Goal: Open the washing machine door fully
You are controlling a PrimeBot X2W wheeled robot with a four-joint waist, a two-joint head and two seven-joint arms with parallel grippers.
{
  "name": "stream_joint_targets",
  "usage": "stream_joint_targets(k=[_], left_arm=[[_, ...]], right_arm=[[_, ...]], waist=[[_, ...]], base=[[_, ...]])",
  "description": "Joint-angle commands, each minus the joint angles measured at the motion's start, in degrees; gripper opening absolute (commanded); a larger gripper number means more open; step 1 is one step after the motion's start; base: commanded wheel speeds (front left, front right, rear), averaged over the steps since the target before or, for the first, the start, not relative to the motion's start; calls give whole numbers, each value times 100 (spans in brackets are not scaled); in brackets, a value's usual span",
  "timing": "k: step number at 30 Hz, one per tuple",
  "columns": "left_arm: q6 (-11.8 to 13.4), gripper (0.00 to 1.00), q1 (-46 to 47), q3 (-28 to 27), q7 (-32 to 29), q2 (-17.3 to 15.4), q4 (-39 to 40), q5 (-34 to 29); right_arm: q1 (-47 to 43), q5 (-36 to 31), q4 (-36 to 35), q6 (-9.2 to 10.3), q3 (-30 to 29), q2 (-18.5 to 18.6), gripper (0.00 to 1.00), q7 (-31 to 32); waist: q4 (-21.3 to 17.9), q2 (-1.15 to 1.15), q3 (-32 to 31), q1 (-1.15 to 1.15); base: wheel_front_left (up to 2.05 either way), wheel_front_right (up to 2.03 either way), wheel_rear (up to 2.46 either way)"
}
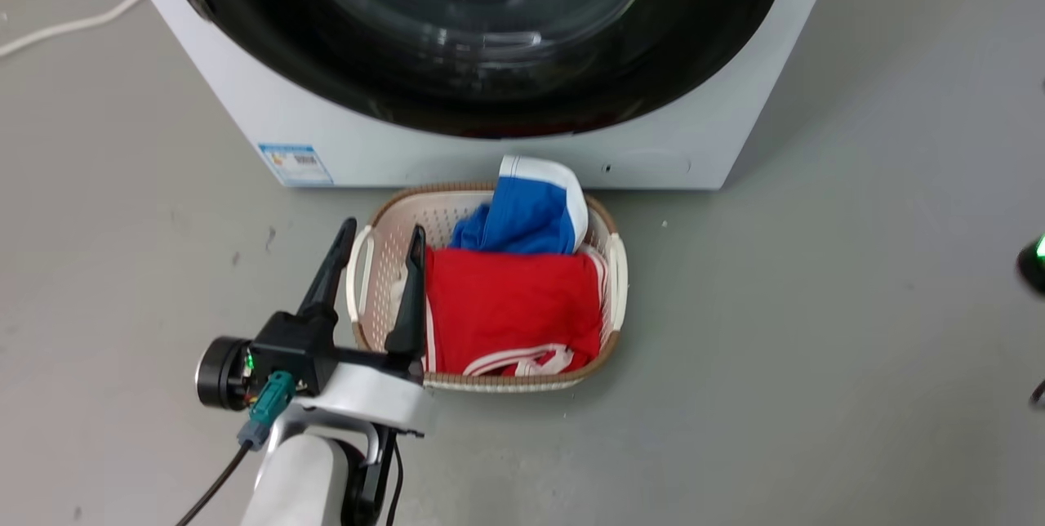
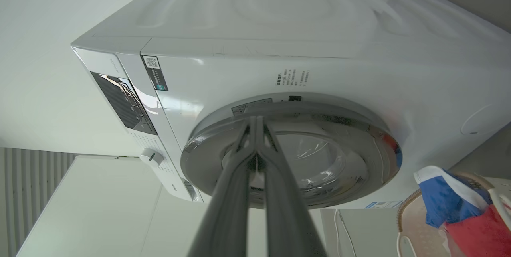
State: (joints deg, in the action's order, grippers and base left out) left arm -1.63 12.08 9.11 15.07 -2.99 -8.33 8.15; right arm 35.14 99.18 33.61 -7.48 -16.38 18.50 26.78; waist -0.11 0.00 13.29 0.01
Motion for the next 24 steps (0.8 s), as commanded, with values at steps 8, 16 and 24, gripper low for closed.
stream_joint_targets(k=[8, 16, 24], left_arm=[[70, 100, 406, 45, 14, 10, 186, -50], [169, 100, 618, 151, 14, 11, 344, 0], [275, 100, 809, 298, 14, 11, 370, 24]], right_arm=[[2208, -274, 1355, -2, 1029, 643, 0, 499], [3848, -891, 2191, -2, 1881, 570, 0, 746], [4788, -1235, 2655, -2, 2255, 278, 0, 812]], waist=[[232, 0, 795, -1], [384, 0, 1221, -1], [510, 0, 1485, -1]], base=[[0, 0, 0], [0, 0, 0], [0, 0, 0]])
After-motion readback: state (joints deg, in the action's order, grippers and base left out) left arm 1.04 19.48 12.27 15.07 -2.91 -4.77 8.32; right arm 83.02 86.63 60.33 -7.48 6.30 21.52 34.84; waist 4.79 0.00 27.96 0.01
